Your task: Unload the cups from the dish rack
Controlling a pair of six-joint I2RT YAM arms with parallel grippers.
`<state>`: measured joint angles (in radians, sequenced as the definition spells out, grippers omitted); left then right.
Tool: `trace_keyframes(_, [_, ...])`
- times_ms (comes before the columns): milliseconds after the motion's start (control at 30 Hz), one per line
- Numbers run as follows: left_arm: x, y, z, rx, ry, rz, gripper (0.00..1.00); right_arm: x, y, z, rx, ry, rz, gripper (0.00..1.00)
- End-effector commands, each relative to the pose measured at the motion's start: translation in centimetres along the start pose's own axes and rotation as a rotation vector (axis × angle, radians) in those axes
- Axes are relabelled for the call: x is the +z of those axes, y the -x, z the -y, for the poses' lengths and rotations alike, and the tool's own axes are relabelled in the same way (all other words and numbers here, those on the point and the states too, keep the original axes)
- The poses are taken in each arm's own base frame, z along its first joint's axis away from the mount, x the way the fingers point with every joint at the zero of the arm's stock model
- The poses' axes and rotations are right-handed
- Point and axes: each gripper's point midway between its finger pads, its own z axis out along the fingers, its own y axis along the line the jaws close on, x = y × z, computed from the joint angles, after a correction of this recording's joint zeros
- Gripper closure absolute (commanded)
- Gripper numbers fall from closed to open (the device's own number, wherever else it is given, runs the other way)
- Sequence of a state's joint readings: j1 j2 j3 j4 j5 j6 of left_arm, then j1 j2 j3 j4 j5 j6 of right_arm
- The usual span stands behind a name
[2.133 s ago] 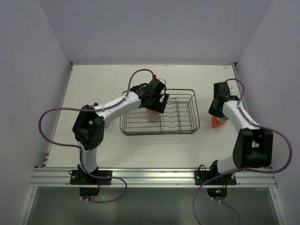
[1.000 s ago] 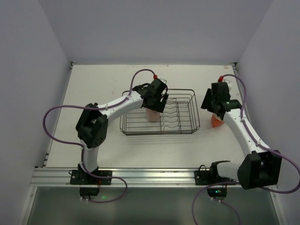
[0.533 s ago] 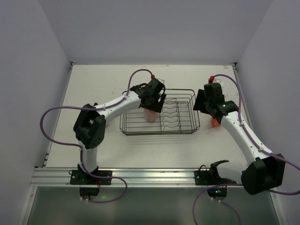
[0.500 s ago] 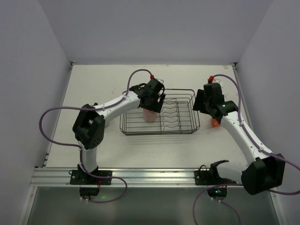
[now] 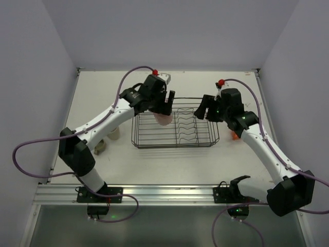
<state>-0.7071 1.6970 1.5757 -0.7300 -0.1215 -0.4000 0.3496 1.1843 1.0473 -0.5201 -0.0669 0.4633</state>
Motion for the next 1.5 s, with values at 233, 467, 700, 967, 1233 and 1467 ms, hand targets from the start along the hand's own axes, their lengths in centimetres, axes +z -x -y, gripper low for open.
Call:
trace_keyframes(233, [-11.1,6.7,0.8,-0.112,-0.351,0.277,1.00,-2.8,1.3,-8.3,-0.021,0.485,0.089,0.37])
trace_keyframes(467, [-14.4,7.4,3.1,-0.141,-0.549,0.337,1.00,-6.1,2.0,-12.4,-0.034,0.786,0.175,0.38])
trace_keyframes(700, [-15.6,7.1,3.7,-0.172,-0.643,0.361,1.00,-8.5,2.7,-14.3,0.034,0.952,0.226,0.37])
trace_keyframes(967, [-17.5,7.7,5.2,-0.197,-0.792,0.395,1.00,-9.1,2.1,-14.6,0.055,1.051,0.263,0.39])
trace_keyframes(1233, [-18.1,7.9,5.9,-0.212,-0.864,0.399,1.00,-10.6,1.5,-15.1,0.058,1.173,0.295,0.41])
trace_keyframes(1467, [-18.0,7.9,6.0,-0.217,-0.888,0.397,1.00,-11.0,1.4,-15.7,0.082,1.276,0.273,0.42])
